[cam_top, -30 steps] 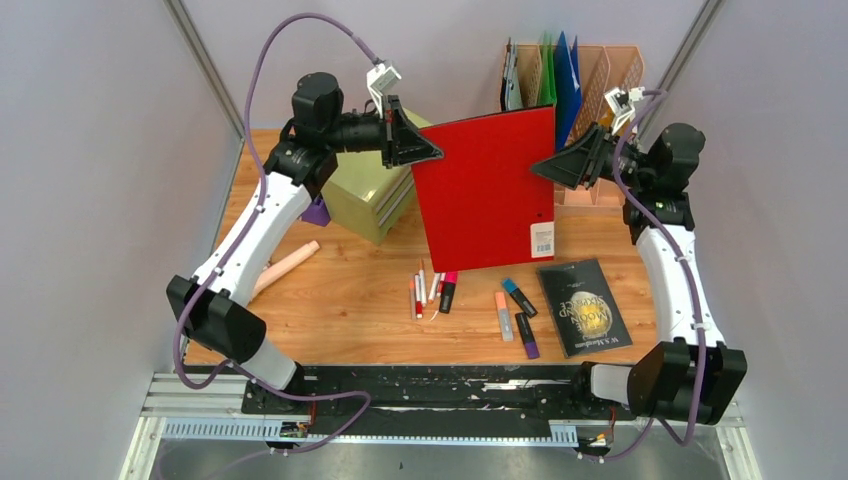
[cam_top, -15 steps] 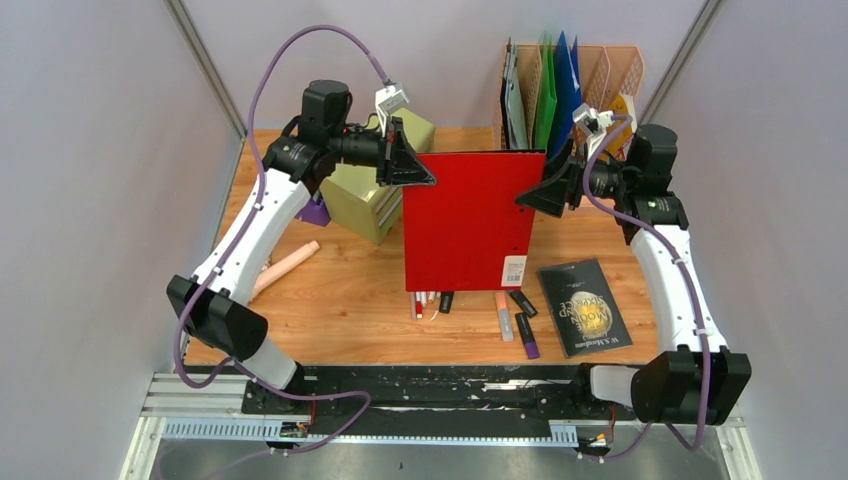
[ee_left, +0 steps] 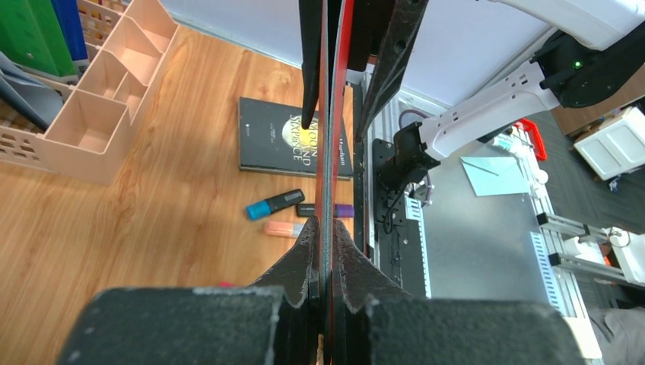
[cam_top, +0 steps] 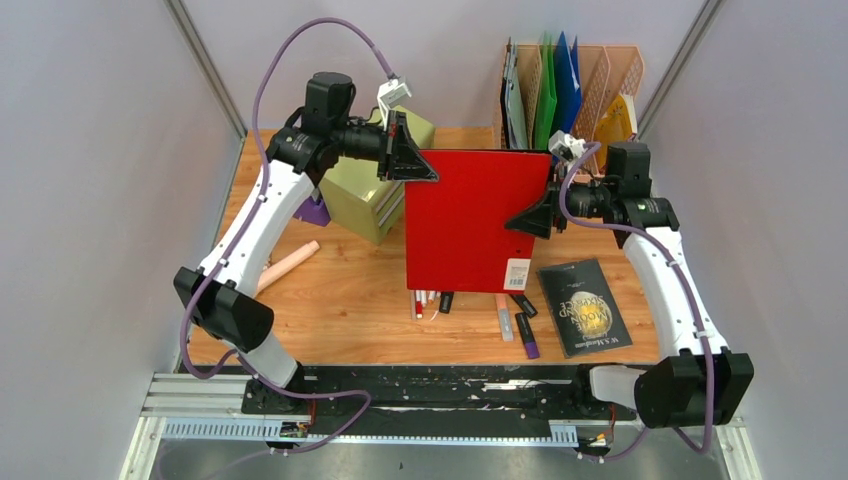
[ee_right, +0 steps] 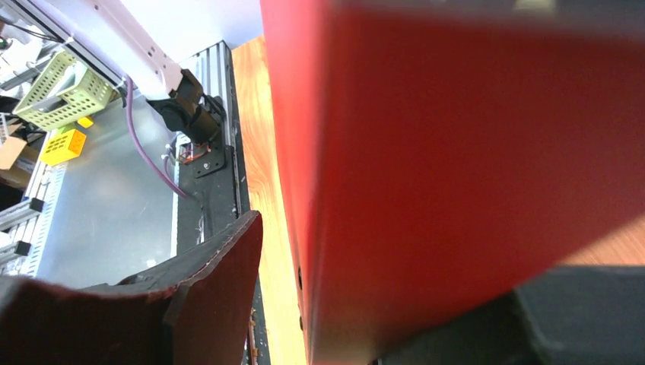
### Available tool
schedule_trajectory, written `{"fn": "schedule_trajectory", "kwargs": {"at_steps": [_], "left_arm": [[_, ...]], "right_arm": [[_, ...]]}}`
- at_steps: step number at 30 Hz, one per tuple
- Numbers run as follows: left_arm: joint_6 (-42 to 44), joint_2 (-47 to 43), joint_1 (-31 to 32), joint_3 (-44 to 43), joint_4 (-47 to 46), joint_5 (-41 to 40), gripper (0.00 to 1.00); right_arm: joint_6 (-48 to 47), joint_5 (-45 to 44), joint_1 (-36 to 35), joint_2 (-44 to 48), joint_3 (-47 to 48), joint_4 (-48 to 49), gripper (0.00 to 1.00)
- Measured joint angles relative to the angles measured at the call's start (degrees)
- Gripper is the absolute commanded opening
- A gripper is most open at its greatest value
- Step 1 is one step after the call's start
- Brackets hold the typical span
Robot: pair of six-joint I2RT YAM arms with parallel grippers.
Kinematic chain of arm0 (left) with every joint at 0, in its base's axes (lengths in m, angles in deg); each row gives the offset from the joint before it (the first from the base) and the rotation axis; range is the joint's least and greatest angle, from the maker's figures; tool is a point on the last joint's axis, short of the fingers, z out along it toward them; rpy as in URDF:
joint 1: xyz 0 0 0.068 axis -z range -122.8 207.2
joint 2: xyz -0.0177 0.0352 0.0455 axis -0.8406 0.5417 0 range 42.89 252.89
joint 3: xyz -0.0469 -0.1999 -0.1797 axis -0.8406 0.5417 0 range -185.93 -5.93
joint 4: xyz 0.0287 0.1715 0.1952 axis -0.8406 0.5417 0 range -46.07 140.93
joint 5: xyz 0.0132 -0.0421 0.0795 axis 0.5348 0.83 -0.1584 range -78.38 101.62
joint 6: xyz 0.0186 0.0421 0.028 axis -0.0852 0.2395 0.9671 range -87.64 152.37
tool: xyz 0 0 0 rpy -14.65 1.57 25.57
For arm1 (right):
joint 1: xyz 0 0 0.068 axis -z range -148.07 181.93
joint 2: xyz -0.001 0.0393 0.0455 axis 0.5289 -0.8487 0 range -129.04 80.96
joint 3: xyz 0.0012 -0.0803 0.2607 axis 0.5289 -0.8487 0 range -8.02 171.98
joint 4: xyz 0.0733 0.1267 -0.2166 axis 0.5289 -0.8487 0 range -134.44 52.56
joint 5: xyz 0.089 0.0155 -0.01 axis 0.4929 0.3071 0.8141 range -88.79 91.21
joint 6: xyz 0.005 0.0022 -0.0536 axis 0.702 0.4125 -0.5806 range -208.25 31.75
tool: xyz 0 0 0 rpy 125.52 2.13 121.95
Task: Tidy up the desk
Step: Place the folder in the storage box.
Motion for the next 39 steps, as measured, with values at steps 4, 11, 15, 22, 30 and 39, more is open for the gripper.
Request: {"fn": "schedule_trajectory", "kwargs": {"at_steps": [4,11,15,22,30,39], "left_arm": [[2.58,0.55,0.00,-2.54,3.32,-0.04,0.00],[8.76,0.87,0.00,-5.25,10.01,-0.52,0.00],[9.86,1.22,0.00,-5.25,11.65,-0.50,0.00],[8.17,1.73,-0.04,-5.11,10.23,-0.11,0.00],[3.65,1.81,-0.04,-3.32,4.76,2.16,0.00],[5.16,2.19,-0.26,-3.50,4.92,1.68,0.44]], "right_arm": [[-5.66,-1.90,0.00,-0.28,1.09,-6.47,0.47],[-13.55,-5.77,0.00,-1.16,6.86,-15.08,0.46],[-15.47,-5.79,0.00,-1.73,8.31,-17.22,0.43],[-15.80,-3.32,0.00,-3.72,8.11,-18.67,0.43],[-15.87,-1.49,-0.26,-3.76,7.43,-19.39,0.17],[-16.17,-1.66,-0.26,-3.58,7.43,-19.85,0.00]]}}
